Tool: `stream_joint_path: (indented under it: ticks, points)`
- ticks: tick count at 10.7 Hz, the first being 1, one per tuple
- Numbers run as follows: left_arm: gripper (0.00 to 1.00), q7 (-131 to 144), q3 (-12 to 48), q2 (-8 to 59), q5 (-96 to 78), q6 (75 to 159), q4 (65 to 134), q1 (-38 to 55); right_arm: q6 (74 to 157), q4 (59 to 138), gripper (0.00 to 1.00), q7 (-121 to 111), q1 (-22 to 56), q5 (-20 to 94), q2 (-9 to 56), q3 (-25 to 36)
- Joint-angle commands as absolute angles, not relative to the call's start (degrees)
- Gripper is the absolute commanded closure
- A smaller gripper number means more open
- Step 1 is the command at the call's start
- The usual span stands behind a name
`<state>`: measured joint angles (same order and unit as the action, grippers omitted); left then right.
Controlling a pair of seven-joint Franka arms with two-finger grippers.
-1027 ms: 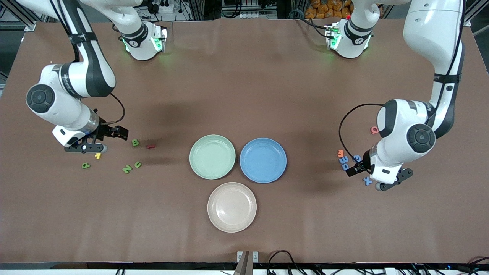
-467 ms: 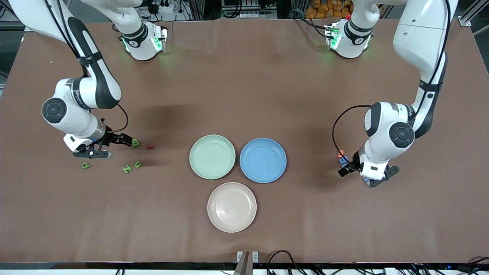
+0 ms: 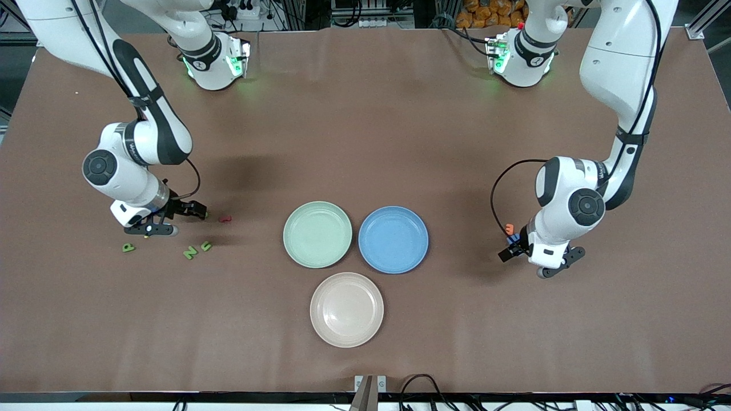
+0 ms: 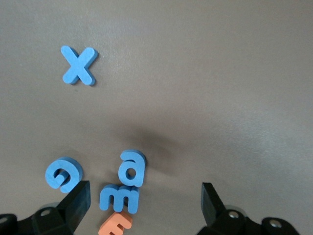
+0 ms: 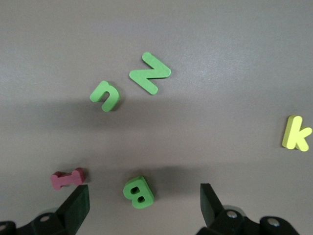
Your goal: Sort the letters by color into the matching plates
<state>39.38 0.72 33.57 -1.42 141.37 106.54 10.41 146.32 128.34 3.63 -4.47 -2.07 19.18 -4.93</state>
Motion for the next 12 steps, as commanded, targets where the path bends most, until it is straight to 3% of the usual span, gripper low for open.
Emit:
stream_joint_path:
  ticks: [1,10,11,12]
  points:
    - [0.00,40.95,0.62,35.06,-1.58,142.12,106.26,10.72,150.20,130.43,0.00,2.81,-6.06,-1.32,20.30,-6.15]
    - [0.00,39.73,0.44,38.23,-0.70,142.73,104.41,10.20,153.63,133.94,0.00,2.64,-5.71,-1.49,21.09,-6.15]
    - [0.32,38.68,0.44,38.15,1.21,142.65,104.41,10.11,153.81,134.03,0.00,2.64,-5.71,-1.58,21.35,-6.15]
    - [0.97,38.15,0.44,38.06,2.01,142.65,104.41,9.76,154.33,134.12,0.00,2.64,-5.54,-1.58,21.71,-6.15]
